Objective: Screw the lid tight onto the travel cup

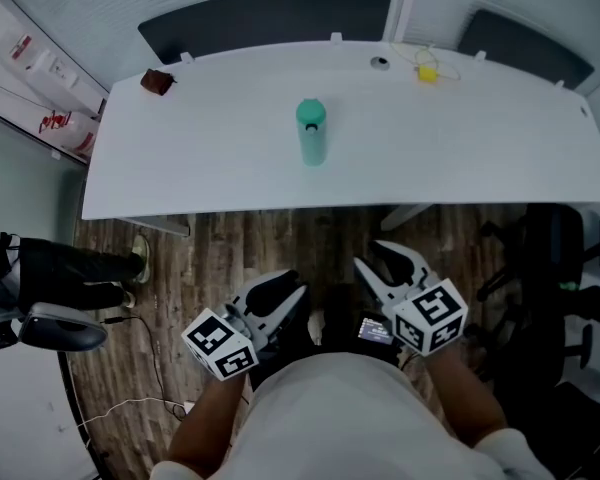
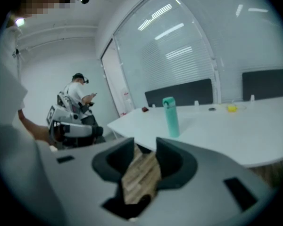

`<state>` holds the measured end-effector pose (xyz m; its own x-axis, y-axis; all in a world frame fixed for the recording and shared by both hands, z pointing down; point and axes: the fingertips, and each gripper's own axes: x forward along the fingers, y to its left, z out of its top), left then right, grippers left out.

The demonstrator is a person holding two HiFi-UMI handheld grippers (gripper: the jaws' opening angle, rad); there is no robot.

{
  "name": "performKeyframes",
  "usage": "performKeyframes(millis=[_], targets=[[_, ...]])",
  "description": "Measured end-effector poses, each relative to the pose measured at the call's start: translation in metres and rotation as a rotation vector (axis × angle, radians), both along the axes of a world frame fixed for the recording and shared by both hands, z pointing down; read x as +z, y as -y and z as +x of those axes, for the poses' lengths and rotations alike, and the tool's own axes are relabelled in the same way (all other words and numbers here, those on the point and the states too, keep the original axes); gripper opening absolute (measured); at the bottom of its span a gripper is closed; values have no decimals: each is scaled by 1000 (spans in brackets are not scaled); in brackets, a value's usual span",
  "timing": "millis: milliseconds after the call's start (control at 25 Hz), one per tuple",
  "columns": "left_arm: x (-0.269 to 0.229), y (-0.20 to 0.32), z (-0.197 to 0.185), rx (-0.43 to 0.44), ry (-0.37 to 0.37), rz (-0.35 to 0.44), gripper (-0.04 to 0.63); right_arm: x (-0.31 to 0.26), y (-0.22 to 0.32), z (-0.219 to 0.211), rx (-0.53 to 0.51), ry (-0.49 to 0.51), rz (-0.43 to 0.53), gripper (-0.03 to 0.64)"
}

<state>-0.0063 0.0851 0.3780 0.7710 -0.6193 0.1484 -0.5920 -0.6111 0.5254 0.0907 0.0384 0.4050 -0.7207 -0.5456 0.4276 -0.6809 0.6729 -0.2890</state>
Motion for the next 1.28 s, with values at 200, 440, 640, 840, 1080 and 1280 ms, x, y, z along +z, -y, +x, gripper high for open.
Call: performKeyframes(millis=[200,440,640,840,1080,1280], targets=[[0,29,-15,53,-2,2,110,1,26,-10,63,-9,-1,138],[-2,58,-41,104,5,7,110,-3,55,-38,110,-9,5,138],[-2,72,-64,144,0,8,109,-6,73,-53,161,-18,6,138],[5,81,-73,198,-7,19,109,-3,81,-56,219,-30,13,138],[3,91,-70,210,0,18,110,-5,88,-53,238,-29,16,138],[3,104,-62,174,2,18,109,-5,100,-48,202,-22,10,138]])
